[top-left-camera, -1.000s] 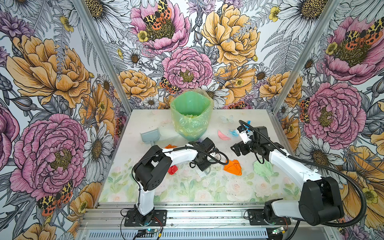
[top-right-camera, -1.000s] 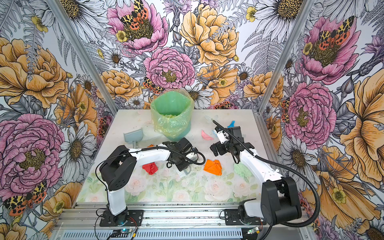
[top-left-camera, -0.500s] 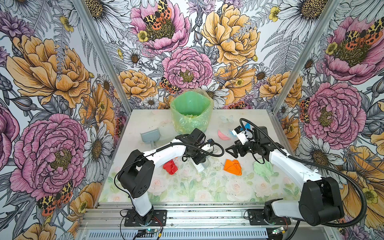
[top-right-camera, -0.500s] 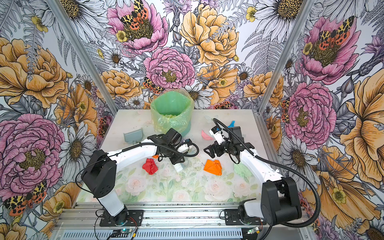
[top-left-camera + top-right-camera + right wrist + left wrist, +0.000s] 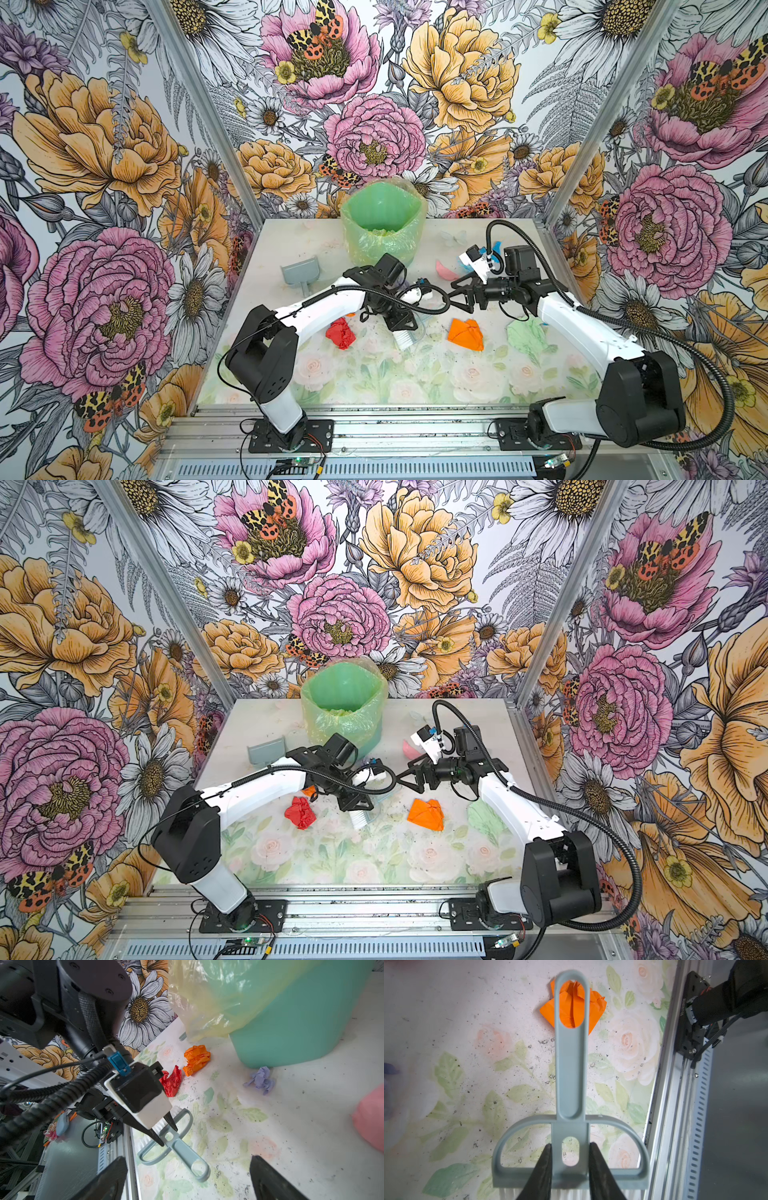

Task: Sweep away the paper scraps from the table
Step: 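Lift the brush with the left gripper toward the right gripper while the right gripper approaches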

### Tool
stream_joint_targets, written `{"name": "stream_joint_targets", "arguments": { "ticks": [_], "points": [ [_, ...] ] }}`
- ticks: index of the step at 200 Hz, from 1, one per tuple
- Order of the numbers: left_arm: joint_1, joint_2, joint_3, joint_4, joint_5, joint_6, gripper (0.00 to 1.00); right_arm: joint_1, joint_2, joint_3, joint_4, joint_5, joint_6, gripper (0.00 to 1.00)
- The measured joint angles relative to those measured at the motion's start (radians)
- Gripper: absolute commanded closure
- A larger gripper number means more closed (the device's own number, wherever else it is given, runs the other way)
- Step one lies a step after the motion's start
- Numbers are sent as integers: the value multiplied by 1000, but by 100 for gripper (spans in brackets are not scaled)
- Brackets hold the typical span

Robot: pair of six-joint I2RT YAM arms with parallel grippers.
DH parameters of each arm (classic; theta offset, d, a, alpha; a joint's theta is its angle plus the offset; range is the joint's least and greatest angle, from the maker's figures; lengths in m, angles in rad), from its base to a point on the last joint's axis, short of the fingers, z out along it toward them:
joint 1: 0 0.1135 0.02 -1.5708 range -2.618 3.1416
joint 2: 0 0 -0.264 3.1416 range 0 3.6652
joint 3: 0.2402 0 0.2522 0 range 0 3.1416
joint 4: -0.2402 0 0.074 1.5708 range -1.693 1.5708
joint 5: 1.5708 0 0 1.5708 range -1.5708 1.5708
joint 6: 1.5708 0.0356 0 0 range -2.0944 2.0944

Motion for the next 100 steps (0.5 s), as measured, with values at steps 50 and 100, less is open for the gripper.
{"name": "stream_joint_targets", "arguments": {
  "ticks": [50, 100],
  "points": [
    [21, -42, 1, -16, 87, 25, 100, 7, 0, 18, -2, -61, 8, 7],
    [35, -100, 15, -19, 165, 49, 100, 48, 0, 42, -3, -82, 11, 8]
  ]
}}
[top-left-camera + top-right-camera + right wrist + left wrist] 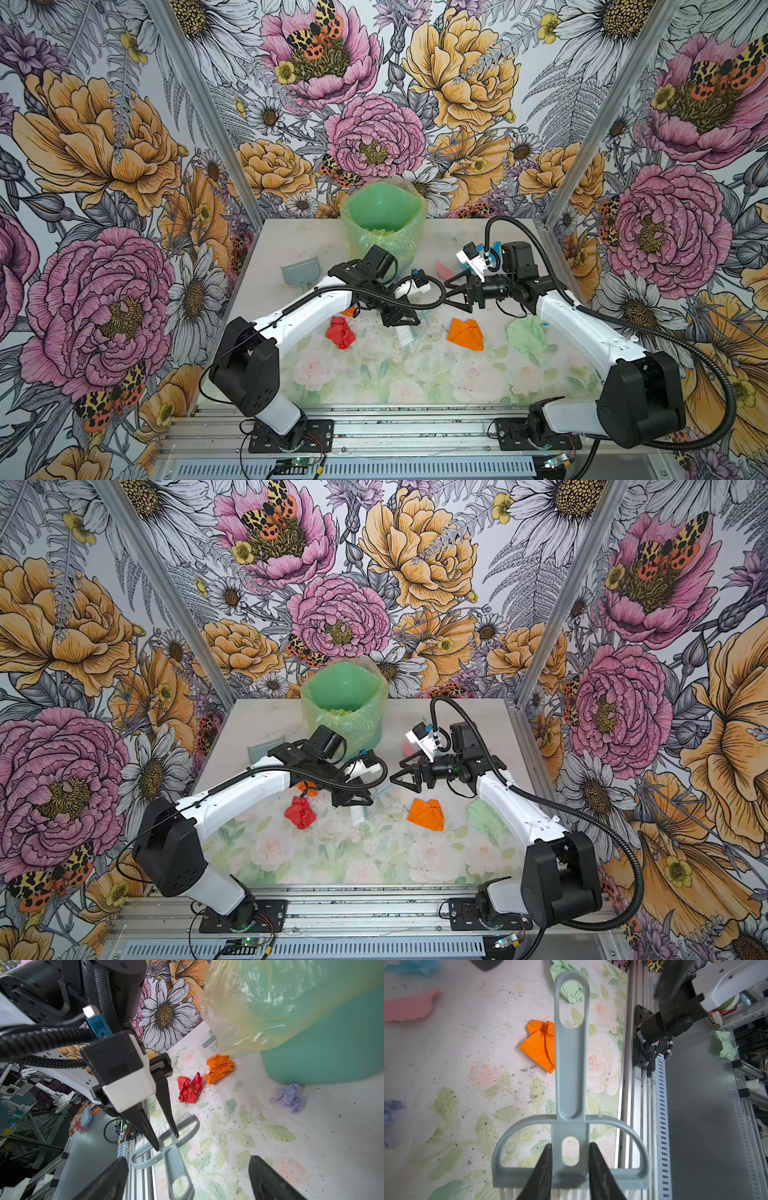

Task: Sweep away the paper scraps from the table
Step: 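Lift the brush with the left gripper toward the right gripper while the right gripper approaches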

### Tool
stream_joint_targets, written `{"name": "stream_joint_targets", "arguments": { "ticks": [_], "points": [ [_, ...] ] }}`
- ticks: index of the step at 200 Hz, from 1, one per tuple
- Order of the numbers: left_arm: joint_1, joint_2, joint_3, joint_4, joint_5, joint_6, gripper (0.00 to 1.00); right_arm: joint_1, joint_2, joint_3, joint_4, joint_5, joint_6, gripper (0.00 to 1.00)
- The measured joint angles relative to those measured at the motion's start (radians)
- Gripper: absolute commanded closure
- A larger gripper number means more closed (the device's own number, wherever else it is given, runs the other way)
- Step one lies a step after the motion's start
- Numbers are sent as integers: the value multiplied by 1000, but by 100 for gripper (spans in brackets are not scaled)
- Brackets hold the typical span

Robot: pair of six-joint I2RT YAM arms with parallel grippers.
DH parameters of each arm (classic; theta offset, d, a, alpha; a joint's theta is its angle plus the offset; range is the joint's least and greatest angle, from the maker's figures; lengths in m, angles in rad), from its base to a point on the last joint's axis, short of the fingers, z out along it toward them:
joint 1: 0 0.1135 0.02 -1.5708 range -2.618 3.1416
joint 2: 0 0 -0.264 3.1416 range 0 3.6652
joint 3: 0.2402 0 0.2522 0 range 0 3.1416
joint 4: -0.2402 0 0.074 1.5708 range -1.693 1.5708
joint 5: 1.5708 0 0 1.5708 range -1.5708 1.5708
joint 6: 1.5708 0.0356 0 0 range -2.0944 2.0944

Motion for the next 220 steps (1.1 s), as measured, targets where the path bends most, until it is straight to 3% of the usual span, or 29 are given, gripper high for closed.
{"name": "stream_joint_targets", "arguments": {
  "ticks": [132, 220],
  "points": [
    [47, 1, 27, -29, 151, 28, 100, 113, 17, 25, 0, -2, -25, 11],
    [55, 7, 29, -38, 196, 47, 100, 160, 33, 42, 0, 16, -53, 23]
  ]
}}
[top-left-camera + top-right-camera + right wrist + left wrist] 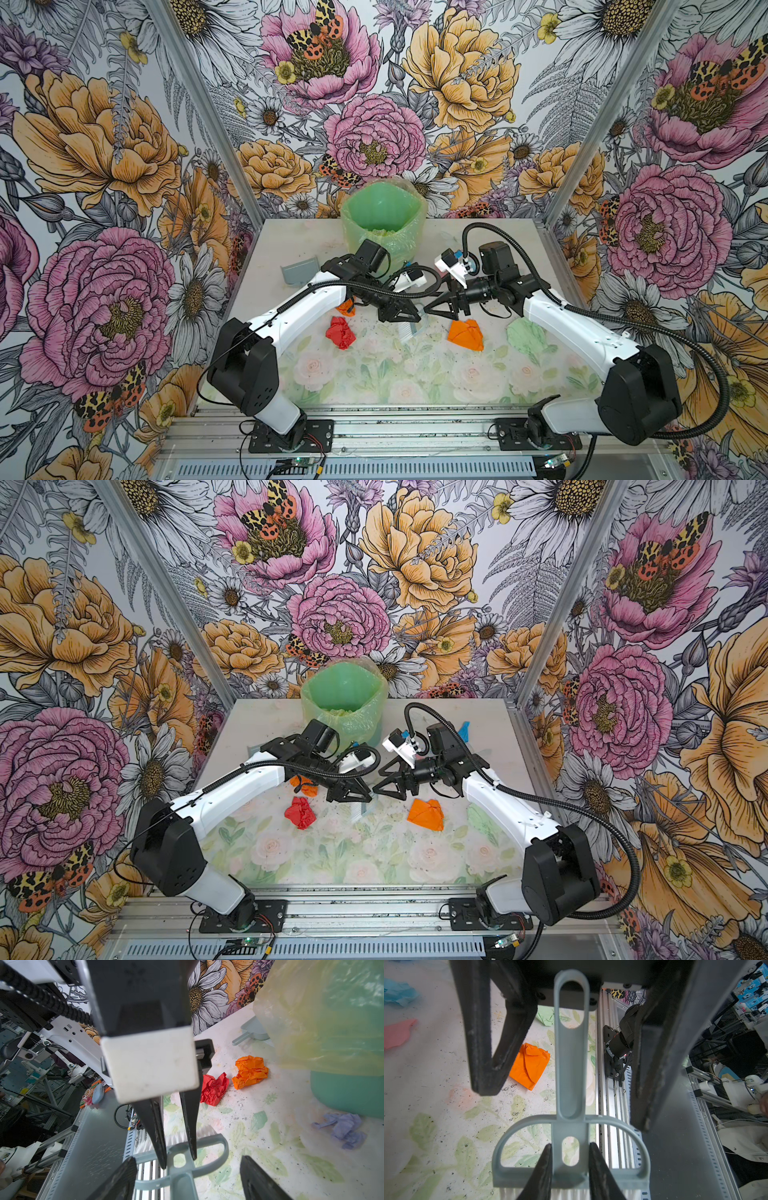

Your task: Sweep away the paper scraps from the table

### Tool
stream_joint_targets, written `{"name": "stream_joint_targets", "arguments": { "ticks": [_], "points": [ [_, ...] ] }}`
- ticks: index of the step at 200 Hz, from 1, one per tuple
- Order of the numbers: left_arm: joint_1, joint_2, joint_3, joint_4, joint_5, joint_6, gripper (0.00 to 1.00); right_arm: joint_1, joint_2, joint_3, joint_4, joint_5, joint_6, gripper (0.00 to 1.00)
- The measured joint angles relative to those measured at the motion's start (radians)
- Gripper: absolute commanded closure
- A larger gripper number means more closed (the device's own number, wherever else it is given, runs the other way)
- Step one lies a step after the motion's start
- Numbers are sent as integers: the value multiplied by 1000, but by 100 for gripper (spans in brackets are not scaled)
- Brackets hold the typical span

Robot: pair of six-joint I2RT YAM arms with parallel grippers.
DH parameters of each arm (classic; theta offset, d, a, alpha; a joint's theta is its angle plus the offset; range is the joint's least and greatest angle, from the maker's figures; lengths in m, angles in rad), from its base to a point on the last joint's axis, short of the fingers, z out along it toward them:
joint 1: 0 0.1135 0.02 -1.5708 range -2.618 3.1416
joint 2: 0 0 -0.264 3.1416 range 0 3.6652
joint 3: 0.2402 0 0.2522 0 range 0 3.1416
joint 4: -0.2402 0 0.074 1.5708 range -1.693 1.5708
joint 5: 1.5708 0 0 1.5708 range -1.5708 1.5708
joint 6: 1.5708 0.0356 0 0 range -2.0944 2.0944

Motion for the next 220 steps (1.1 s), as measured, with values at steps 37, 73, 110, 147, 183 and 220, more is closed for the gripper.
{"name": "stream_joint_targets", "arguments": {
  "ticks": [37, 73, 110, 147, 183, 220],
  "points": [
    [8, 16, 3, -1, 14, 1, 100, 8, 8, 2, 0, 2, -5, 28],
    [17, 26, 9, -10, 23, 5, 100, 14, 18, 2, 0, 8, -8, 32],
    [23, 26, 14, -14, 25, 7, 100, 20, 20, 2, 0, 11, -11, 36],
    [24, 26, 14, -14, 26, 7, 100, 21, 20, 2, 0, 15, -12, 36],
    [24, 26, 15, -14, 26, 7, 100, 21, 20, 3, 0, 15, -12, 39],
    [25, 26, 16, -14, 26, 7, 100, 23, 21, 9, 0, 15, -15, 50]
  ]
}}
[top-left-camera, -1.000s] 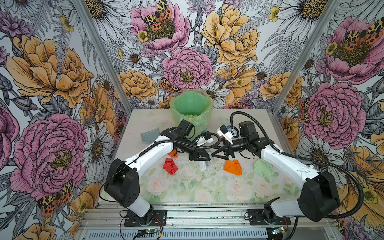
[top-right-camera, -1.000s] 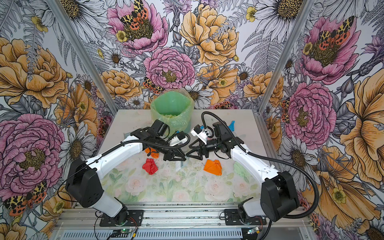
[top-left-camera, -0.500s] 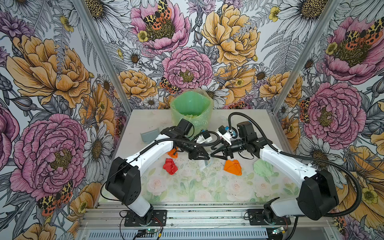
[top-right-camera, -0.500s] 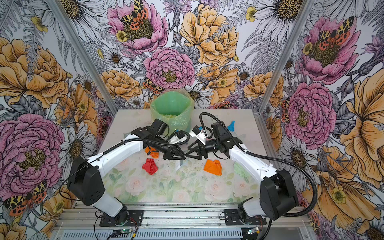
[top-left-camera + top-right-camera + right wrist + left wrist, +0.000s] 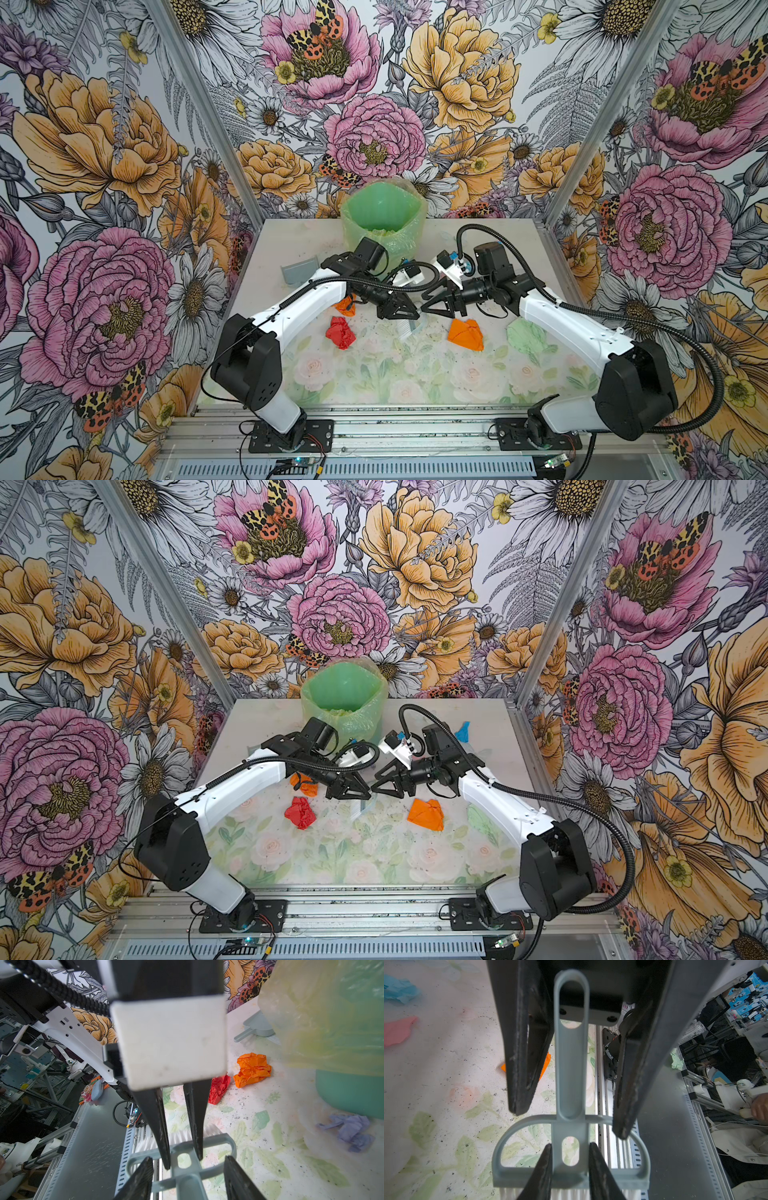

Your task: Sweep away the paper scraps from the table

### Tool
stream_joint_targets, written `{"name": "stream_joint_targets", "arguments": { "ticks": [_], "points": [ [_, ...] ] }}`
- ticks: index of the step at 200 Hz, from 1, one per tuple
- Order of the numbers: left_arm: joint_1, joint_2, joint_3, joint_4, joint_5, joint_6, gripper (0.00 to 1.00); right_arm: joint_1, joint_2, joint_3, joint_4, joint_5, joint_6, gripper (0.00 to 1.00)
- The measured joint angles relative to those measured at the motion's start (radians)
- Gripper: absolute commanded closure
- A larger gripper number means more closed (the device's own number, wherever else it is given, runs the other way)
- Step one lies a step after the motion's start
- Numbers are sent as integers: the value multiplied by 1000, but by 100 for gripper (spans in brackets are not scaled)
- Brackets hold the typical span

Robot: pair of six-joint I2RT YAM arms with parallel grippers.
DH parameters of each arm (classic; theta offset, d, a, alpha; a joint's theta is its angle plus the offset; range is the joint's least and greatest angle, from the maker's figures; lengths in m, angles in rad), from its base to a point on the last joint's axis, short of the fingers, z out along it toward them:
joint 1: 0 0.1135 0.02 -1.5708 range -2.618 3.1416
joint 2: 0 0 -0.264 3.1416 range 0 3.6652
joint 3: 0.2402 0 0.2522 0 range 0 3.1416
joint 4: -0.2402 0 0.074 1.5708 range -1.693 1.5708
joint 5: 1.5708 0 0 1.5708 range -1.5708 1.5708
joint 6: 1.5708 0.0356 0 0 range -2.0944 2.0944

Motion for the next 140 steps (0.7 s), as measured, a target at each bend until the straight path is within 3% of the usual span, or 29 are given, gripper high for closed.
{"name": "stream_joint_targets", "arguments": {
  "ticks": [95, 116, 128, 140],
  "points": [
    [6, 2, 11, -13, 13, 4, 100, 5, 0, 0, 0, 5, -8, 71],
    [6, 2, 11, -14, 14, 19, 100, 5, 0, 0, 0, -1, -8, 82],
    [8, 2, 11, -15, 13, 32, 100, 5, 0, 0, -3, -12, -7, 100],
    [9, 2, 11, -16, 14, 40, 100, 4, 0, 0, -4, -13, -7, 100]
  ]
}}
